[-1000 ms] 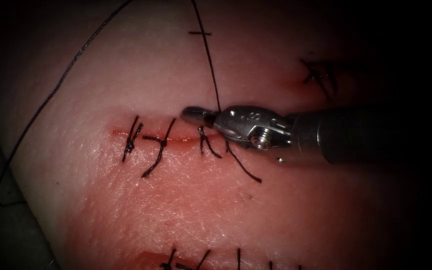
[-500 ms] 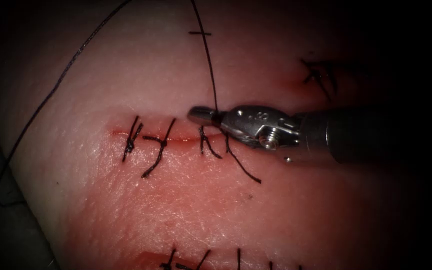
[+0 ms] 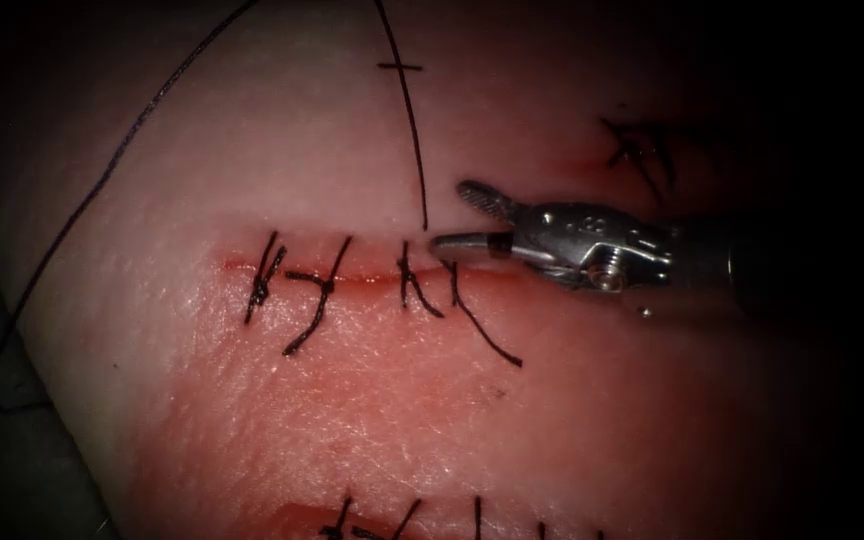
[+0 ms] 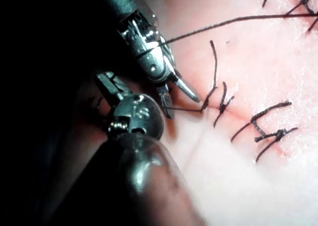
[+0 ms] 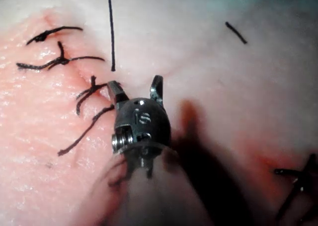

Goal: Wound Closure
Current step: Cut the suture with the right gripper, then drop the suture end from the left gripper

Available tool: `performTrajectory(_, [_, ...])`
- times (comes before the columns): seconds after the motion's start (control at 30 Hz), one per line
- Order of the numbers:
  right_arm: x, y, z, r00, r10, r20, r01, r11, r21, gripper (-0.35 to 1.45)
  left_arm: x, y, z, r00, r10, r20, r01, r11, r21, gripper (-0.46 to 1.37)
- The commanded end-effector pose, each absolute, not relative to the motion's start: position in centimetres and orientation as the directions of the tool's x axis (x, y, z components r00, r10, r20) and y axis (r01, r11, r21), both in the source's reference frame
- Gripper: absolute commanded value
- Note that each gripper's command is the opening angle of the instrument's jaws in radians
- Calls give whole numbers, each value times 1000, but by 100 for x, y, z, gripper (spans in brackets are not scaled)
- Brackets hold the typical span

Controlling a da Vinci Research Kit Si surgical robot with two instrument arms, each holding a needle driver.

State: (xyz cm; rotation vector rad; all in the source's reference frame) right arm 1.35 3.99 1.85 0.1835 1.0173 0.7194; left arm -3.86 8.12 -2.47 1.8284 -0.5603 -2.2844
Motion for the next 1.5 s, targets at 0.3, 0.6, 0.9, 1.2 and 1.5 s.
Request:
performTrajectory(0.3, [91, 418, 175, 293, 636, -714, -513, 735, 444, 114, -407, 797, -243, -208, -360, -910, -137, -910, 391, -35])
performTrajectory(0.6, [69, 423, 175, 303, 649, -698, -570, 710, 414, 113, -463, 754, -225, -211, -356, -910, -174, -902, 394, -35])
performTrajectory(0.9, [55, 427, 176, 301, 649, -699, -579, 706, 407, 111, -511, 721, -221, -104, -286, -953, -217, -928, 302, -35])
performTrajectory(1.2, [34, 431, 178, 309, 654, -691, -603, 696, 390, 109, -573, 688, -214, 14, -216, -976, -213, -955, 208, -35])
performTrajectory(1.5, [15, 435, 180, 314, 655, -688, -614, 692, 379, 108, -633, 623, -174, 119, -101, -988, -171, -982, 80, -35])
